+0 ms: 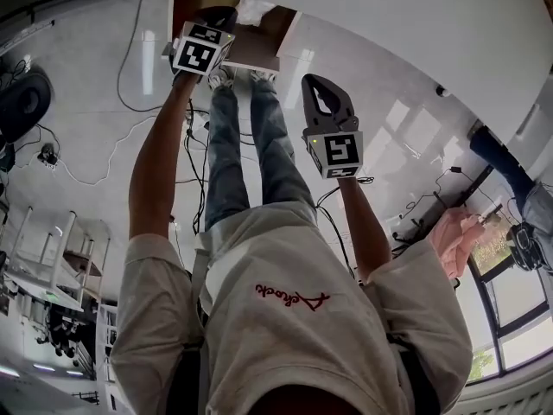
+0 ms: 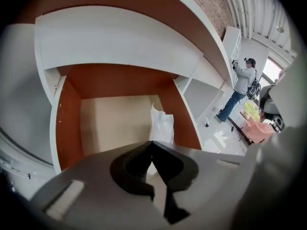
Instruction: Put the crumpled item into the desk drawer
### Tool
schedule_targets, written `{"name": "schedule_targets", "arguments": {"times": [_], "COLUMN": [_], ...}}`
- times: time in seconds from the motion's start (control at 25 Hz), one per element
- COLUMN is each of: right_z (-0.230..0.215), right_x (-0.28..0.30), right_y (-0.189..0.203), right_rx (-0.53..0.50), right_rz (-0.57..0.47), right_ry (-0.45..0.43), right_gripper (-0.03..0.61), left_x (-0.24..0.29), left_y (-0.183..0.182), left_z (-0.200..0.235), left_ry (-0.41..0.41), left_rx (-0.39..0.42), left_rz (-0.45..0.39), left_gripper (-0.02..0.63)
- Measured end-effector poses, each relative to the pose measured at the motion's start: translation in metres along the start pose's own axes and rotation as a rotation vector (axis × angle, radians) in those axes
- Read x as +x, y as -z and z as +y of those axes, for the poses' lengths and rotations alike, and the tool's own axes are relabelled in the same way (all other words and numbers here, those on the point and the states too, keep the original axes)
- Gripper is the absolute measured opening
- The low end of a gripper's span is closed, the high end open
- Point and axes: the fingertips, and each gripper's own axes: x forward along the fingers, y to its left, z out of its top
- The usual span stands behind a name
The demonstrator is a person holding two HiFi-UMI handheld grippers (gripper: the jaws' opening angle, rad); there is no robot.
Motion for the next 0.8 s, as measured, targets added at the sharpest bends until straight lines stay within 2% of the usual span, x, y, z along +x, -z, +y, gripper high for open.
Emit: {"name": "schedule_targets", "arguments": {"times": [0.16, 0.36, 0.52, 0.8], "right_z": [-0.004, -0.007, -0.015, -0.015], "right_x": [-0.003, -0.002, -0.003, -0.006], "right_y": [0.009, 0.015, 0.013, 0.018], "right_rx": [0.01, 0.013, 0.022, 0.028], "right_rz": [0.033, 0.039, 0.026, 0.029], "right_ry": [0.0, 0.004, 0.022, 0.025], "right_gripper": [0.012, 0.012, 0.012, 0.012], "left_x": [0.015, 0.027, 0.035, 0.037], "left_y": [0.007, 0.029, 0.042, 0.038], "left_z": [0.006, 0.016, 0.021, 0.015], "left_ry": [-0.005, -0.019, -0.019, -0.008], "left_rx": [0.018, -0.045, -0.028, -0.033], "left_rz": [0.054, 0.12, 0.171, 0.156], "left_gripper": [0.009, 0.009, 0.009, 0.009]}}
